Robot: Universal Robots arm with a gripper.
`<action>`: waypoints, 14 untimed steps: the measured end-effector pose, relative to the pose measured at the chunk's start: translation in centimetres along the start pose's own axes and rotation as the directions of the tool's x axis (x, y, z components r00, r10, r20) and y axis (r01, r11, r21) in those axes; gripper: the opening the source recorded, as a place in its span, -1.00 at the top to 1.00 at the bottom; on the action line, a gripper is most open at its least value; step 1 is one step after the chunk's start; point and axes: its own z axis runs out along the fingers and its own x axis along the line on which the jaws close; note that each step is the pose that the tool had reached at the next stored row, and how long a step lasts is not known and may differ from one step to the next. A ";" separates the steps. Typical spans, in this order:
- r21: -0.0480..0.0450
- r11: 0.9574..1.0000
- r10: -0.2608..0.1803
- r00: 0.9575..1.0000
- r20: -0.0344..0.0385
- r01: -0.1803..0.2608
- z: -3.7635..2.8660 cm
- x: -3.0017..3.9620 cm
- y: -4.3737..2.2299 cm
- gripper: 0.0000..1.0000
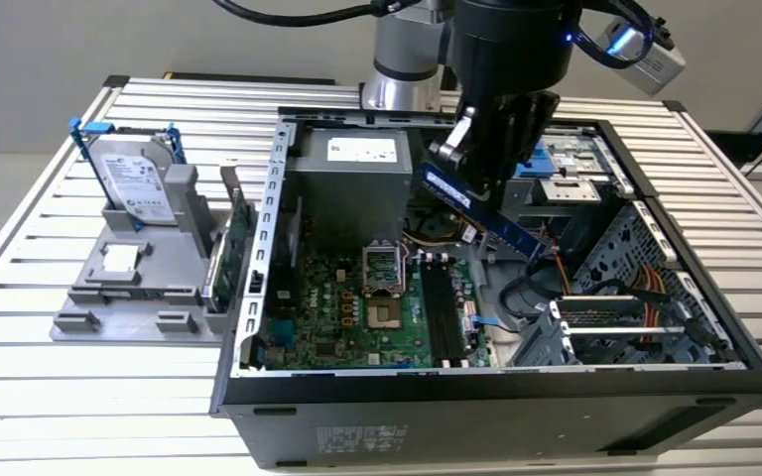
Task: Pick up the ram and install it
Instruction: 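Insert the ram into the slot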
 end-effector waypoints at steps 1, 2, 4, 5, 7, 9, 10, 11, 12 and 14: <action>0.000 1.000 0.015 1.000 -0.002 -0.015 0.00 0.00 0.00 1.00; 0.001 1.000 0.031 1.000 -0.005 -0.031 0.00 0.00 0.00 1.00; 0.002 0.998 0.063 0.998 -0.010 -0.063 0.00 0.00 0.00 1.00; 0.003 0.997 0.081 0.997 -0.012 -0.081 0.00 0.00 0.00 1.00; 0.004 0.993 0.114 0.993 -0.017 -0.114 0.00 0.00 0.00 1.00; 0.006 0.989 0.150 0.988 -0.023 -0.150 0.01 0.01 -0.01 1.00; 0.007 0.986 0.168 0.986 -0.026 -0.168 0.01 0.01 -0.01 1.00; 0.008 0.983 0.185 0.982 -0.028 -0.185 0.01 0.01 0.00 1.00; 0.009 0.979 0.203 0.979 -0.031 -0.203 0.02 0.01 0.00 1.00; 0.011 0.971 0.238 0.971 -0.036 -0.238 0.02 0.01 0.00 1.00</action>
